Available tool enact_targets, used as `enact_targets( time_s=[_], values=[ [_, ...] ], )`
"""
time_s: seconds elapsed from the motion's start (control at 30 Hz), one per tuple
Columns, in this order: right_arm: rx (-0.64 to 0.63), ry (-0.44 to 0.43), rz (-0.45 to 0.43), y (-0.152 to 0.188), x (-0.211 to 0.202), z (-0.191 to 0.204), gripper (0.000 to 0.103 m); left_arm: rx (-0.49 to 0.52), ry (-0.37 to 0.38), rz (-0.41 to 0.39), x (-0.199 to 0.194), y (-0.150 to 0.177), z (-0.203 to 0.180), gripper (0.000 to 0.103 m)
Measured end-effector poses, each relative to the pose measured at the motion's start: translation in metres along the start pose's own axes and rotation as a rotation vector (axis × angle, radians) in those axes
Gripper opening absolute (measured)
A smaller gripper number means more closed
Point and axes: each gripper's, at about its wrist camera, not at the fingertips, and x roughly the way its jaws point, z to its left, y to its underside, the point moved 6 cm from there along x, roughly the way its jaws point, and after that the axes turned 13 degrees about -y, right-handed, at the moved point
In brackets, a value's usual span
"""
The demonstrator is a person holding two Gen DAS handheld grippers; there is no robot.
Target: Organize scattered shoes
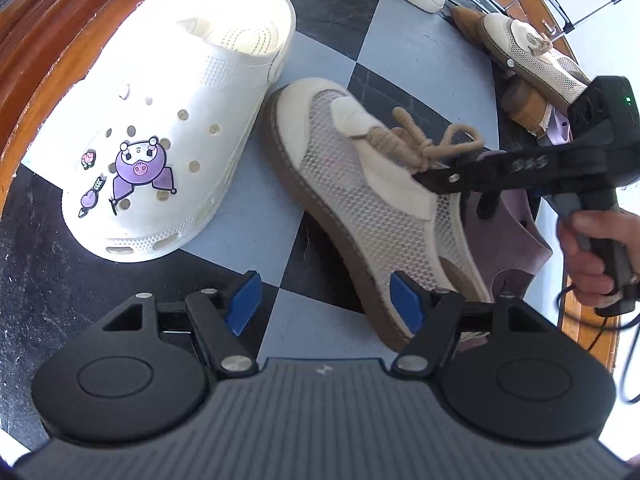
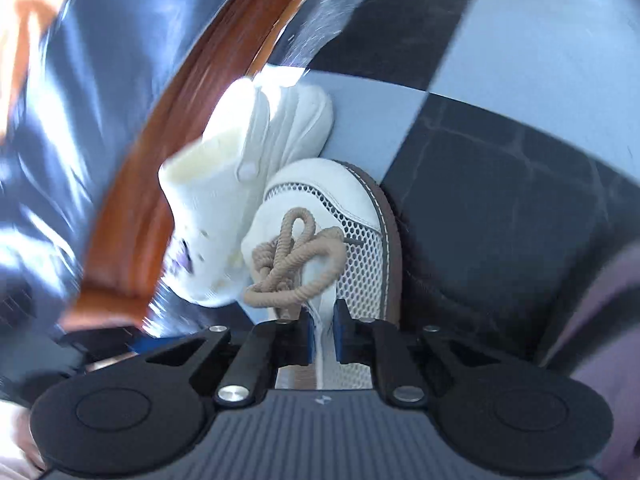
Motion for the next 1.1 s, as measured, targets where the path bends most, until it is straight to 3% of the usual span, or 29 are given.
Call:
enact_targets(
  time_s=[0.13, 0.37, 0.53, 0.6, 0.7, 0.77, 0.83, 0.9, 0.93, 1.0, 1.1],
  values=[
    [0.127, -0.104, -0.066, -0.006, -0.015, -0.008, 0.010, -0.005, 0.009, 0.011, 0.001, 0.001, 0.000, 0.070],
    [0.132, -0.136, -0.073, -0.013, -0.035, 0.011, 0.010, -0.023, 0.011, 0.021, 0.000, 0.003, 0.004, 0.070],
    [0.395, -0.127, -0.096, 0.006, -0.040, -0.004, 0.010, -0.036, 0.011, 0.023, 0.000, 0.001, 0.008, 0.071],
    [0.443, -0.131, -0.052, 0.014, -0.035, -0.002, 0.007, -0.039, 0.009, 0.022, -0.001, 0.001, 0.011, 0.071],
    [0.354, -0.141, 0.113, 0.021, -0.024, 0.028, 0.013, -0.046, 0.005, 0.023, -0.001, 0.002, 0.015, 0.072],
    [0.054, -0.004, 0.188, 0.015, -0.023, 0.063, 0.038, -0.050, 0.001, 0.025, 0.000, 0.003, 0.017, 0.072],
    [-0.344, 0.180, 0.255, 0.009, -0.019, 0.100, 0.050, -0.052, 0.001, 0.027, 0.001, 0.004, 0.017, 0.072],
    [-0.812, 0.383, 0.340, 0.013, -0.007, 0.132, 0.050, -0.054, 0.004, 0.032, 0.001, 0.005, 0.016, 0.072],
    [-0.946, 0.421, 0.393, 0.022, 0.001, 0.136, 0.050, -0.052, 0.006, 0.033, 0.001, 0.005, 0.015, 0.072],
    [-1.158, 0.460, 0.499, 0.040, 0.016, 0.140, 0.048, -0.041, 0.012, 0.033, -0.001, 0.007, 0.012, 0.072],
    [-1.209, 0.419, 0.628, 0.064, 0.042, 0.133, 0.048, -0.015, 0.022, 0.040, -0.005, 0.011, 0.007, 0.073]
  ],
)
